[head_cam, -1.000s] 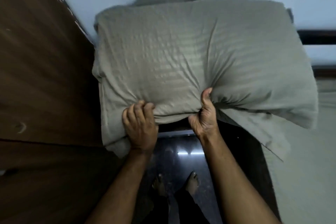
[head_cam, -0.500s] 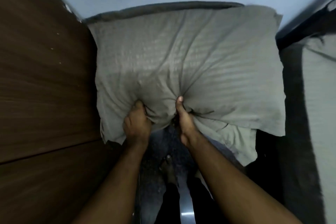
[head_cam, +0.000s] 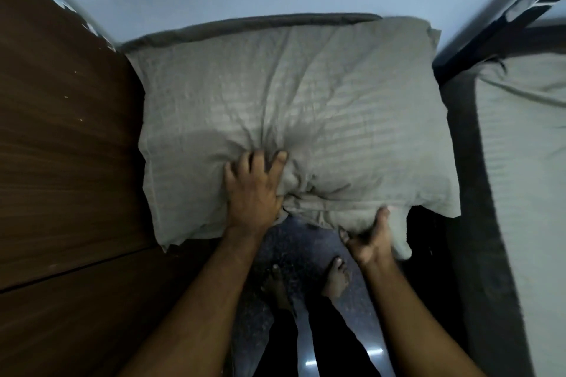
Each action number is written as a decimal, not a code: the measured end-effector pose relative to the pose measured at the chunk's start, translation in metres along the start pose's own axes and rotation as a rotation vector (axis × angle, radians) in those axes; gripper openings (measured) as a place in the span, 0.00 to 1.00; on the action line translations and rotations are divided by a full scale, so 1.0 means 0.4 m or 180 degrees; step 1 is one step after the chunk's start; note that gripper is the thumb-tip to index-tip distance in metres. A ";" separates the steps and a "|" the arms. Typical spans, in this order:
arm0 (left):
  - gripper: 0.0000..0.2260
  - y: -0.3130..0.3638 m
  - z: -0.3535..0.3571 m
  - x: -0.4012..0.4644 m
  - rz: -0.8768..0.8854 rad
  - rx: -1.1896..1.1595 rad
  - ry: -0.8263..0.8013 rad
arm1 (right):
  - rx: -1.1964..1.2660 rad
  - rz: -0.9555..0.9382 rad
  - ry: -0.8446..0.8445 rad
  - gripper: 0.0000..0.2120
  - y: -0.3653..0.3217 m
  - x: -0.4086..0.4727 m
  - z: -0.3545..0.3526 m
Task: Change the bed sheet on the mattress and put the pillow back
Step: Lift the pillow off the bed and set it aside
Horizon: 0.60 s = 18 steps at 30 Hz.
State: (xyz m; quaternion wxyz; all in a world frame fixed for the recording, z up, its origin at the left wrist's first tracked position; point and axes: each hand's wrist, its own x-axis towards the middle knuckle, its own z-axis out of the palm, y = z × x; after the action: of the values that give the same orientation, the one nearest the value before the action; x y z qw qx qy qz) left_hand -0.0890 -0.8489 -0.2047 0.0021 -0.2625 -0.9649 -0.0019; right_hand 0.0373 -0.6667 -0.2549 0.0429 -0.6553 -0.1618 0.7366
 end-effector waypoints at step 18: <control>0.20 -0.036 -0.046 -0.108 -0.0105 -0.0283 0.0404 | -0.1424 -0.0647 -0.0734 0.18 -0.110 -0.036 0.161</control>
State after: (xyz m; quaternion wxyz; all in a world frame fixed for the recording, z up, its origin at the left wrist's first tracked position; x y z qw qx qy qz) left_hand -0.0588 -0.8832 -0.1867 0.0516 -0.2458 -0.9660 -0.0615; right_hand -0.0301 -0.6410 -0.2225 -0.0478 -0.5406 -0.3894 0.7442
